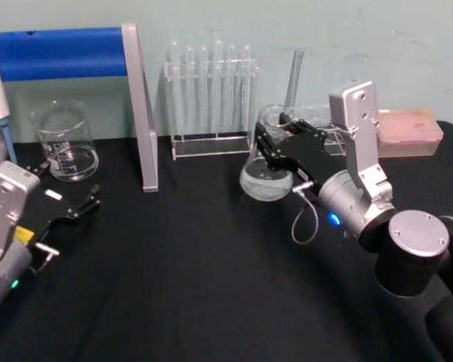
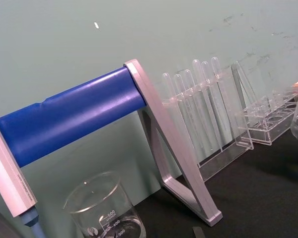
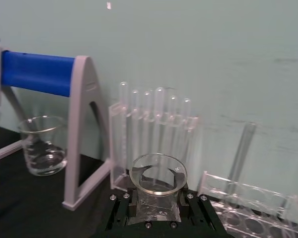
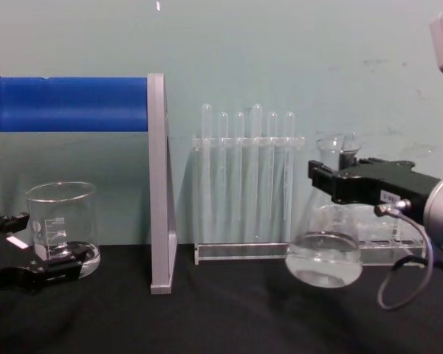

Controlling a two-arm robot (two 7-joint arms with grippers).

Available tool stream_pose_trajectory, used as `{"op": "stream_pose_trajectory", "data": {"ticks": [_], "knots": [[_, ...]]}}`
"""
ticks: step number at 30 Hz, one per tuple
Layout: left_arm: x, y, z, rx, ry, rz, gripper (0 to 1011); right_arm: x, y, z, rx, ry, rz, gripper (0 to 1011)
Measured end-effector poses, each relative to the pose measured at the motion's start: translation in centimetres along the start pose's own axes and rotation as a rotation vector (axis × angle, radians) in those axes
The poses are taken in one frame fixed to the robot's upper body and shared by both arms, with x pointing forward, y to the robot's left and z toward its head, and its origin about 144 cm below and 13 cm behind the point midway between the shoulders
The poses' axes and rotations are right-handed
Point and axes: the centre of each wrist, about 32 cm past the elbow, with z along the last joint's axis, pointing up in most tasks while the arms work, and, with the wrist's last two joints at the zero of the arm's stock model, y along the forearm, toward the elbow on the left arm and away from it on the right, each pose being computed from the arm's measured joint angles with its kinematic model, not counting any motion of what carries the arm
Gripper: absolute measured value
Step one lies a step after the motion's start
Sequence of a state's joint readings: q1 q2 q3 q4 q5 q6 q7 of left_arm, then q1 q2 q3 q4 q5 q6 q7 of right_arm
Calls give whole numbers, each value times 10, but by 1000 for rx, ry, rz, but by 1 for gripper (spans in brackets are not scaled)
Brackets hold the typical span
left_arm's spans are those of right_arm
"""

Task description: Grasp the erlenmeyer flask with one hand, shake it three times, then place it back.

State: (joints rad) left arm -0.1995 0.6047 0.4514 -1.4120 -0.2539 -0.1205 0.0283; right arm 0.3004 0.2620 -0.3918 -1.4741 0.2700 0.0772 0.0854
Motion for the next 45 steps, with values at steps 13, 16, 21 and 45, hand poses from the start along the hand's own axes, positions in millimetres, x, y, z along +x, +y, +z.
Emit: {"op": "stream_pose_trajectory", "data": {"ticks": [13,16,21,45], "knots": [[0,0,0,0,0,0,1001,-6,-11,2,21,7,265,449],[0,0,0,0,0,0,1001,-5,-14,2,41,7,363,449],[0,0,0,0,0,0,1001,-4,-18,2,55,8,469,449],[0,0,0,0,0,0,1001,5,-24,5,80,-30,899,449]]}}
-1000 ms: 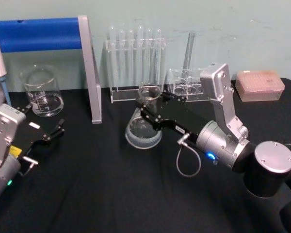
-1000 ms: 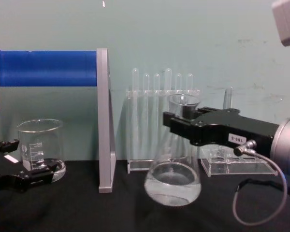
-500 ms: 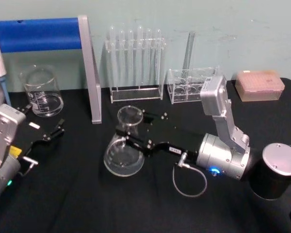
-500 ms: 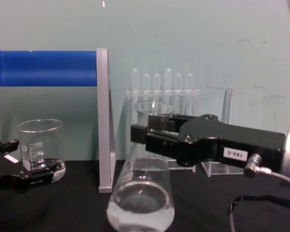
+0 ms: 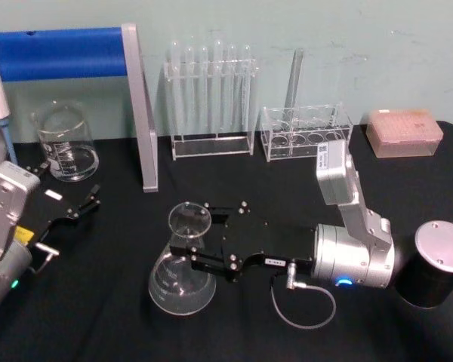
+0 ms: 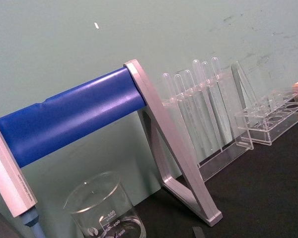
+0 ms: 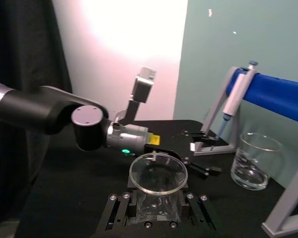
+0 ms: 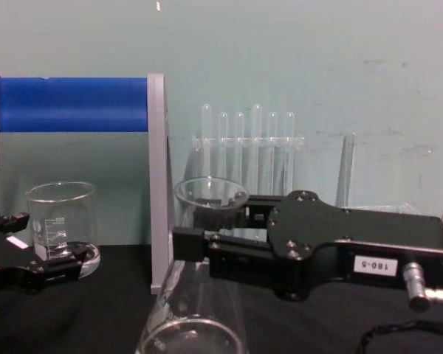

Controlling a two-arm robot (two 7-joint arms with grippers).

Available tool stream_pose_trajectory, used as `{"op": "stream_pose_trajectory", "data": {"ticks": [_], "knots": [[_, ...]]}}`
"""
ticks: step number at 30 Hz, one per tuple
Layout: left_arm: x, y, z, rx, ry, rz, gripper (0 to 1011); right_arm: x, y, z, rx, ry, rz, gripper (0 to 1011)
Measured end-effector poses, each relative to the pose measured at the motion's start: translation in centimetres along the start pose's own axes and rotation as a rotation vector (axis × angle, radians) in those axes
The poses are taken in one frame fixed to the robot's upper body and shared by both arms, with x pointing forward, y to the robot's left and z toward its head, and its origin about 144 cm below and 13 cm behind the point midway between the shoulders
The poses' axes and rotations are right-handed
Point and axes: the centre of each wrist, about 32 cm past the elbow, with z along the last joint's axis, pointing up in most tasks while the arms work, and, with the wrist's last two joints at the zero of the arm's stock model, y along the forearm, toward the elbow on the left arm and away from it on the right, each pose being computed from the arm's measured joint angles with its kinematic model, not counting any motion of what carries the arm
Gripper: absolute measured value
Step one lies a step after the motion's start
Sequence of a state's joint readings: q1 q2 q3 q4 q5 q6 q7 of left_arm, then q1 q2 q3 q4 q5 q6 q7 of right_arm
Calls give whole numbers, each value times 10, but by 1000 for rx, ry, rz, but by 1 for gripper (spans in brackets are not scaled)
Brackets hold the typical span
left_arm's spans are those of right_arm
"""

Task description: Grasp the erlenmeyer flask with one hand, shake it three times, then place it back.

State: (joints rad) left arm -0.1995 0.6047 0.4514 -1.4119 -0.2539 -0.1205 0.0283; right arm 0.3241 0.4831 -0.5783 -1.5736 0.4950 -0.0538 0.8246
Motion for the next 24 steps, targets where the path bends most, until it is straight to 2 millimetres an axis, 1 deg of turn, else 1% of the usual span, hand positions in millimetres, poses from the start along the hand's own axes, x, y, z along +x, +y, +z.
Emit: {"op": "stream_pose_trajectory", "data": {"ticks": [5,10,19,24], "knots": [[0,0,0,0,0,0,1001,1,0,-1,-1,3,6,449],[0,0,0,0,0,0,1001,2,1,-1,-1,20,-49,449],[0,0,0,0,0,0,1001,8,2,0,-13,54,-281,449],[0,0,0,0,0,0,1001,11,4,0,-31,73,-463,449]]}}
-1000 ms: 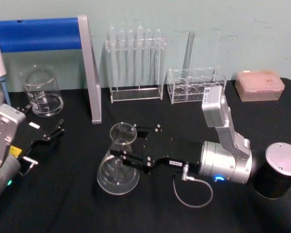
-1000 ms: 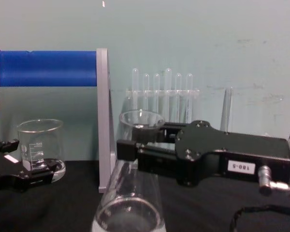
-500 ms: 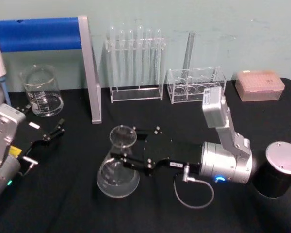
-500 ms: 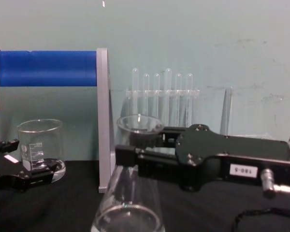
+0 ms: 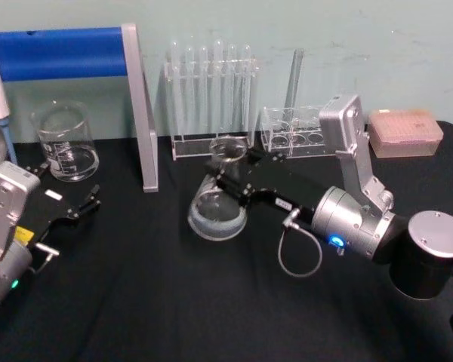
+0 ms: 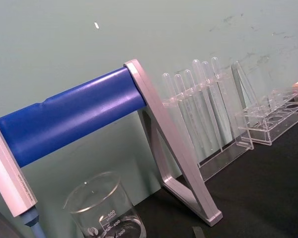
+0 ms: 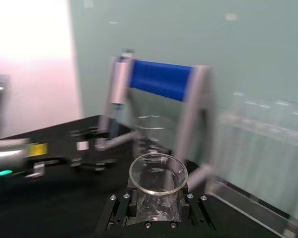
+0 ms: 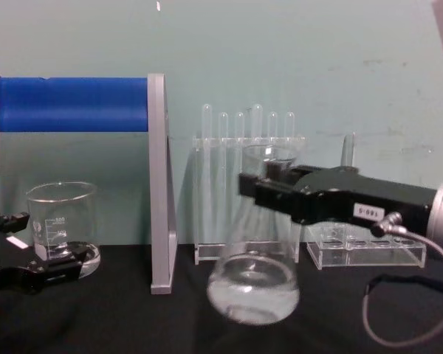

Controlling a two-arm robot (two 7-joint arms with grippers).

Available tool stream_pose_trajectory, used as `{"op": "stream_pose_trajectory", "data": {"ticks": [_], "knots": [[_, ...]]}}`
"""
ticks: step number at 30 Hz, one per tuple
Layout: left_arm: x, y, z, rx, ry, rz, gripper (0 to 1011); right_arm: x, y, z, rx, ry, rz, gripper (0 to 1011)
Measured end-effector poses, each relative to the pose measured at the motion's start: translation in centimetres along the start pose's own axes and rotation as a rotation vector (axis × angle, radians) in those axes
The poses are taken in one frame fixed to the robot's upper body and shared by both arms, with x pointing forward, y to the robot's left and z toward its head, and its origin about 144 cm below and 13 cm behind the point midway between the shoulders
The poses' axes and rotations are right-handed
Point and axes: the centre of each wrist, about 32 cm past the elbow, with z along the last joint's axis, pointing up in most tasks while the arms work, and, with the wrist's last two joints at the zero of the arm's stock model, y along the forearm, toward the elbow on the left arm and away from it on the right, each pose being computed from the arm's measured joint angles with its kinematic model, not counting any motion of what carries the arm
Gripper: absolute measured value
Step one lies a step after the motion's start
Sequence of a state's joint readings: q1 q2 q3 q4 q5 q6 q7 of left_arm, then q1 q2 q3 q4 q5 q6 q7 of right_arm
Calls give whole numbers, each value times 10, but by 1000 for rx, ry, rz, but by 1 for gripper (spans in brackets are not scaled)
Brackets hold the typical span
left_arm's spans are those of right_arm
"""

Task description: Grasp the erlenmeyer flask with one hand, shake it three times, then place it back.

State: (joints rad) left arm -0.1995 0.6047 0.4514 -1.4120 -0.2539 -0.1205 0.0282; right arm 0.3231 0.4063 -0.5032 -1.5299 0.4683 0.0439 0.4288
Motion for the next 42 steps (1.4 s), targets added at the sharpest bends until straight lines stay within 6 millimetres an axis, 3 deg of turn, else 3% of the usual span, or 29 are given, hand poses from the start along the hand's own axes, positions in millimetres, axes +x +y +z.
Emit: {"op": "stream_pose_trajectory", "data": {"ticks": [11,22,31,42], "knots": [[0,0,0,0,0,0,1001,2,8,-3,-10,4,-328,449],[0,0,0,0,0,0,1001,3,14,-4,-13,41,-525,449],[0,0,0,0,0,0,1001,2,13,-4,-14,44,-506,449],[0,0,0,0,0,0,1001,-2,7,-3,-8,36,-338,449]]}}
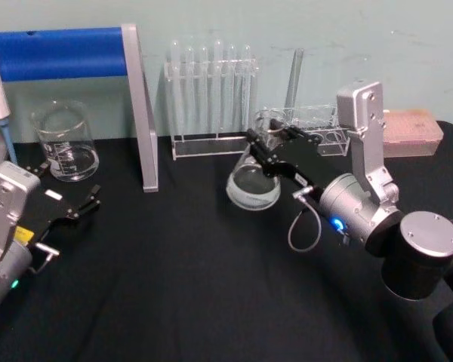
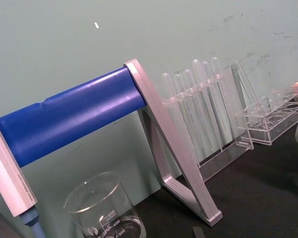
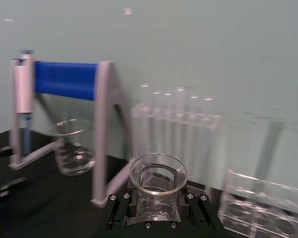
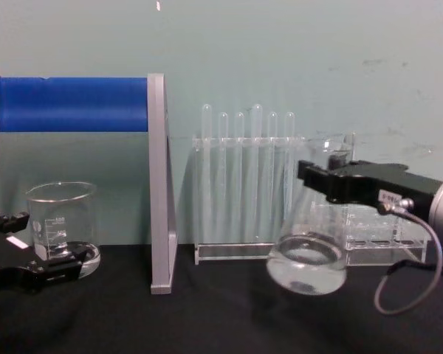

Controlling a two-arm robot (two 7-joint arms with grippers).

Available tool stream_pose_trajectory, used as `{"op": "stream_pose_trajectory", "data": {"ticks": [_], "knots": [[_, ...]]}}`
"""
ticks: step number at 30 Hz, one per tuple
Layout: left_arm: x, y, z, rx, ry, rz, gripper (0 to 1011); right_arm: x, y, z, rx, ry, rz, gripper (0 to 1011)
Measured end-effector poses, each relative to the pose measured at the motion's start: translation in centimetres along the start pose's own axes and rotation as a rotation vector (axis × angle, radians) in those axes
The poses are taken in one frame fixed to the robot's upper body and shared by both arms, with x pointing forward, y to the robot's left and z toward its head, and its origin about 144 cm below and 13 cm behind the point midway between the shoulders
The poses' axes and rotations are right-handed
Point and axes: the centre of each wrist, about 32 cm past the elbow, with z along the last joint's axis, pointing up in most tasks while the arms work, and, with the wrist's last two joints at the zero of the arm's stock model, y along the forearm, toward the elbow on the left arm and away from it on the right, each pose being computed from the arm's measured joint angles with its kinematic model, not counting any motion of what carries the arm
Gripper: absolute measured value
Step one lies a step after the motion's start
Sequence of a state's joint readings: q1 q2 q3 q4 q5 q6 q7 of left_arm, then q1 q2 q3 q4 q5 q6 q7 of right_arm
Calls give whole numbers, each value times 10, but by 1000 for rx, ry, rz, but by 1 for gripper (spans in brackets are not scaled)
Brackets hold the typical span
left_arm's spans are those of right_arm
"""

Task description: Grasp the erlenmeyer flask with one hand, shake it three times, then place it back.

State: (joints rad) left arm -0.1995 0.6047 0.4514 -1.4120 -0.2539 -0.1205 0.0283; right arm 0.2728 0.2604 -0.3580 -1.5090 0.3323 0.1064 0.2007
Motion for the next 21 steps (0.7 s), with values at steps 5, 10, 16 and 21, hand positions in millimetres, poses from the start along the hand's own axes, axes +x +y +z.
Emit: {"op": "stream_pose_trajectory", "data": {"ticks": [5,10,16,21], "knots": [[0,0,0,0,0,0,1001,-1,-4,-1,11,-15,110,449],[0,0,0,0,0,0,1001,0,-8,-2,24,-39,227,449],[0,0,0,0,0,0,1001,2,-11,-3,37,-55,330,449],[0,0,0,0,0,0,1001,2,-12,-3,44,-66,387,449]]}}
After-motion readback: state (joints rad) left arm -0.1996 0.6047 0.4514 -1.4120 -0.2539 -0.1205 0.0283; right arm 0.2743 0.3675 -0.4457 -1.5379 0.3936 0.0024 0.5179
